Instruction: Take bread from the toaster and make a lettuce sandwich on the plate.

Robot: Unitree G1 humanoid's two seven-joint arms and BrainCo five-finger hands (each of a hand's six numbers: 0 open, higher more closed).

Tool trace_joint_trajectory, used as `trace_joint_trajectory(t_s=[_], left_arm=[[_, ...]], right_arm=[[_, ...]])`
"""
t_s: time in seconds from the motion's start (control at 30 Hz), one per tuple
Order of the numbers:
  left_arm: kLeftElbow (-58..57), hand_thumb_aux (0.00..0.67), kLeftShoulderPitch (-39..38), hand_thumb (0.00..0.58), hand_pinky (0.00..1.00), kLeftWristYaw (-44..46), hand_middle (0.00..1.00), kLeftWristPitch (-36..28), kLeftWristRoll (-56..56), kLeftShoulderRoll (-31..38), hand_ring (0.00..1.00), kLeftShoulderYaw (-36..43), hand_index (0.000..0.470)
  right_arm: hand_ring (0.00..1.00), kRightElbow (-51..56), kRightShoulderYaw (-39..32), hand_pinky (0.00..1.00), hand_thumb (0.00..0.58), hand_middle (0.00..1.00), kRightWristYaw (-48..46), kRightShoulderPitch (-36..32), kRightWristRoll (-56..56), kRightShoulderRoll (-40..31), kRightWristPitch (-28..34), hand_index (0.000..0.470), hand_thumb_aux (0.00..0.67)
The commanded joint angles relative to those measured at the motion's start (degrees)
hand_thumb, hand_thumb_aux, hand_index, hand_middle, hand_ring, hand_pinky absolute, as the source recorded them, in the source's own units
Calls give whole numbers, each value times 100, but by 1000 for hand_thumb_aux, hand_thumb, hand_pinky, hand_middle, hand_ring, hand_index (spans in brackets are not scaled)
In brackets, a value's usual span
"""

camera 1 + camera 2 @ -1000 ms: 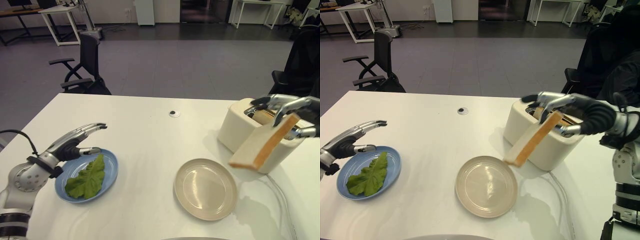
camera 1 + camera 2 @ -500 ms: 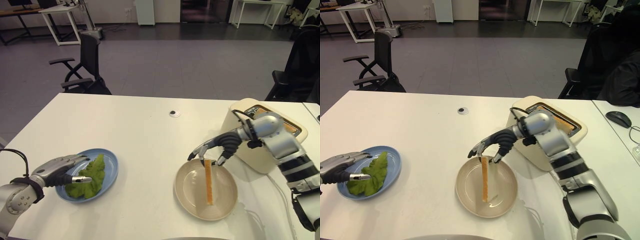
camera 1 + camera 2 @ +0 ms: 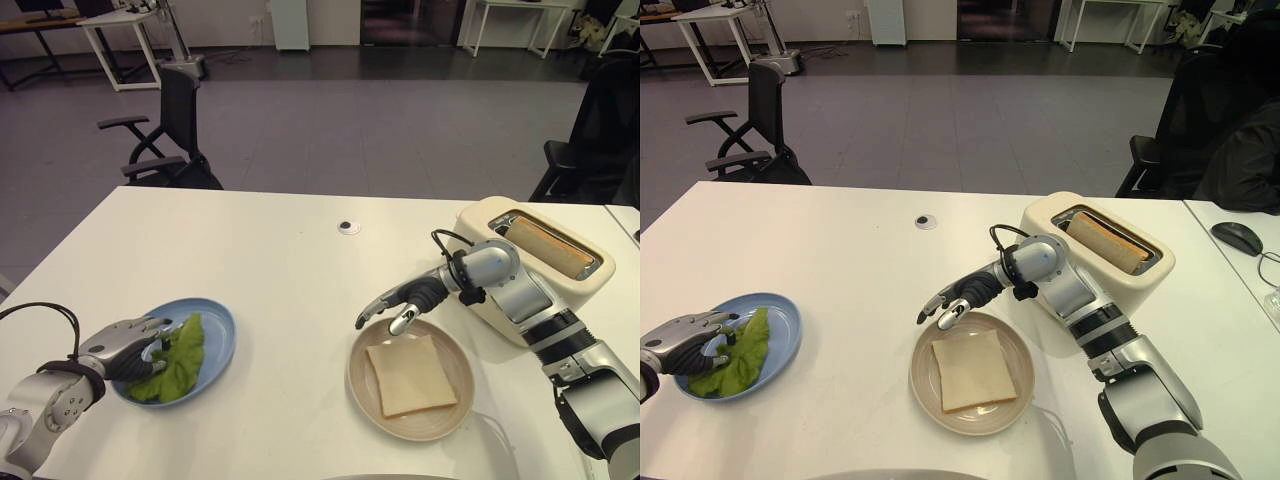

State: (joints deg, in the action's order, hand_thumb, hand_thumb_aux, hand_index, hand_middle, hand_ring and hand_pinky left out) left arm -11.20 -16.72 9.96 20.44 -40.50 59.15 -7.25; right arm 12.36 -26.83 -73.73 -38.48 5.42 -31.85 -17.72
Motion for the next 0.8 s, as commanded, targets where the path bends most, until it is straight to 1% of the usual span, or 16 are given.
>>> trace_joint_trajectory(t_s=[0.03,0.3,0.57,0.7,0.73,0.77,0.8], left_arm=[[-58,670,-23,580,0,-98,0,4,-36,-46,0,165,470],[-176,670,69,580,0,-476,0,192,2,54,0,243,470],[214,670,-299,580,0,-529,0,635,582,384,0,-668,470],[246,670,-273,580,0,-459,0,592,731,231,0,-737,470],[209,376,-219,468,0,-442,0,526,705,186,0,-667,264],[177,32,-165,53,0,-410,0,469,694,144,0,-590,22],[155,0,-117,0,0,-371,0,416,688,104,0,-513,0]], right_arm=[[0,-140,89,0,0,0,34,88,-62,-71,-20,0,0],[0,-181,228,0,0,0,150,175,-102,-110,-64,0,0],[0,-143,372,0,0,0,232,228,-193,-179,-122,0,0],[0,-94,389,0,0,0,272,254,-195,-183,-179,0,0],[0,-82,393,0,0,0,283,253,-194,-181,-185,0,0],[0,-67,396,0,0,0,296,253,-188,-183,-192,0,0],[0,-52,397,0,0,0,307,253,-182,-188,-201,0,0]])
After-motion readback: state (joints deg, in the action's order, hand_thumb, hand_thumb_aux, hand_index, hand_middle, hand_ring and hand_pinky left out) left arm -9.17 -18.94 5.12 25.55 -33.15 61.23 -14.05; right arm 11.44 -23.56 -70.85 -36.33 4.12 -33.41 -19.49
